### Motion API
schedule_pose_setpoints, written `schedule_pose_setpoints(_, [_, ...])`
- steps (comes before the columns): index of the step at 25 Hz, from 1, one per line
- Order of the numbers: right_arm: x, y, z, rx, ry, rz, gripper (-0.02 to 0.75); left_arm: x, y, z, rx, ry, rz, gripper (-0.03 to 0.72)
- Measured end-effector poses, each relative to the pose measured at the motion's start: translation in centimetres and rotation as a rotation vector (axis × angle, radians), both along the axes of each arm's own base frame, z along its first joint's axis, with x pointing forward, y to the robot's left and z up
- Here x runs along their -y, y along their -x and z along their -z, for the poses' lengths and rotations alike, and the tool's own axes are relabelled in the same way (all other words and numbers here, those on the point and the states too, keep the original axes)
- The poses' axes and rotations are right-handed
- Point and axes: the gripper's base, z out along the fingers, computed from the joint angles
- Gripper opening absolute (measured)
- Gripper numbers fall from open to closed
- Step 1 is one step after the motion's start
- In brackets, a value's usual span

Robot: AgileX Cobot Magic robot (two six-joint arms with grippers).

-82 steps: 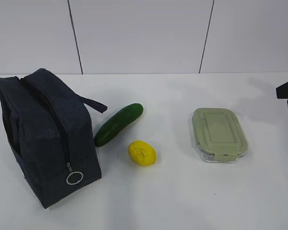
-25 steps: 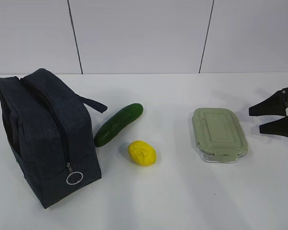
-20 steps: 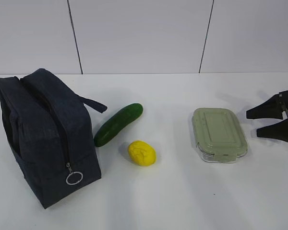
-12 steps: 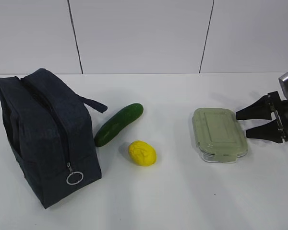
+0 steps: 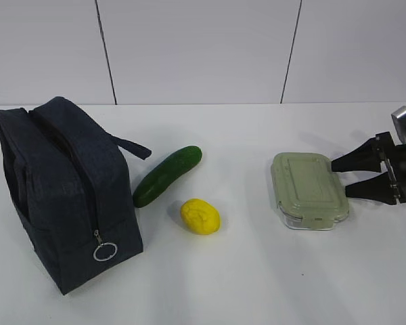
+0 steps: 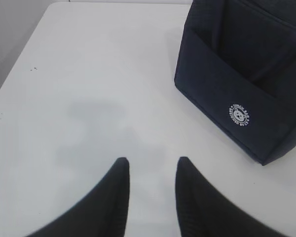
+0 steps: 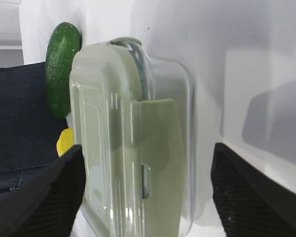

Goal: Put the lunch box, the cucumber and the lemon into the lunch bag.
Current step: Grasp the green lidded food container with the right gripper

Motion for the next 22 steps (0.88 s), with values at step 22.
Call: schedule_pose_setpoints(22, [-1.3, -0.1, 0.2, -0.009, 0.006, -0.045, 0.596, 0.0, 0.0, 0.0, 0.000, 0.000, 0.000, 0.239])
